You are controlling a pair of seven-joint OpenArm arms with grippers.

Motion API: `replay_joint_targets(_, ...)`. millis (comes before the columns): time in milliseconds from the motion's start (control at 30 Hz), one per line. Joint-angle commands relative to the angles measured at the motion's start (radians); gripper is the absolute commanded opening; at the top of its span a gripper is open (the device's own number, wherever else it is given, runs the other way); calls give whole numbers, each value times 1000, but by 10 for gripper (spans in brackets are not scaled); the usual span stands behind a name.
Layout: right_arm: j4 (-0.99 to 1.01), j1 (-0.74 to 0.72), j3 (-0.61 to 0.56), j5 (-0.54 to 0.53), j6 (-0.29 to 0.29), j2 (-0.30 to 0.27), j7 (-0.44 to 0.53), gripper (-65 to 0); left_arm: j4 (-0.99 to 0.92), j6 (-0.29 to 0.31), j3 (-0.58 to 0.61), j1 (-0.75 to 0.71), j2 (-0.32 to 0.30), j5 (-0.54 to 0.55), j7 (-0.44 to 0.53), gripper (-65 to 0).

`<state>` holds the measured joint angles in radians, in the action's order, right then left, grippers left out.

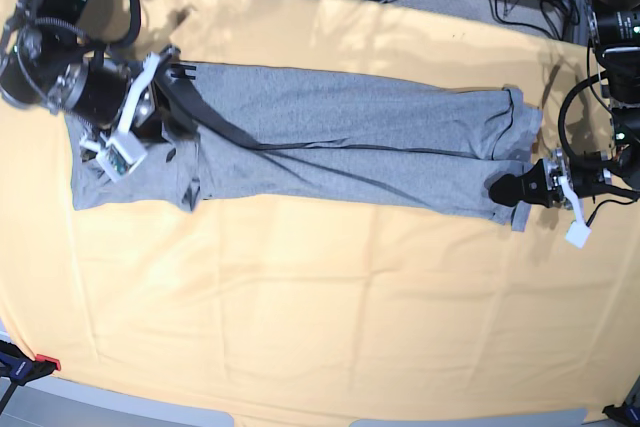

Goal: Layout the t-shirt on the table in an organized manner, then fold the t-shirt properly
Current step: 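Hold the collar end with the right gripper and release the left gripper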

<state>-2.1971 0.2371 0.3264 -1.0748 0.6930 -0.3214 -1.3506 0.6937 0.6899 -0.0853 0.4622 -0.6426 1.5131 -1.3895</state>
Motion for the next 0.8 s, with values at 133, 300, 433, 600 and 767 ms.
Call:
replay_joint_targets(133, -119, 96, 68, -21, 5, -11, 20, -650, 6, -2, -64, 16, -23, -30, -7, -158)
replay_joint_targets(300, -132, 175, 113, -21, 5, -11, -11, -650, 6, -2, -193, 15, -23, -30, -7, -158)
replay_joint_targets(433, -132, 209, 112, -15, 5, -11, -43, -650, 6, -2, -320, 16, -23, -30, -7, -158)
replay_joint_targets(600, -130, 214, 112, 68, 5, -11, -42, -650, 6, -11, -429, 15, -43, -30, -7, -157)
replay_joint_targets(767, -105, 214, 112, 93, 5, -11, -40, -650, 6, -10, -467, 15, -87, -30, -7, -158)
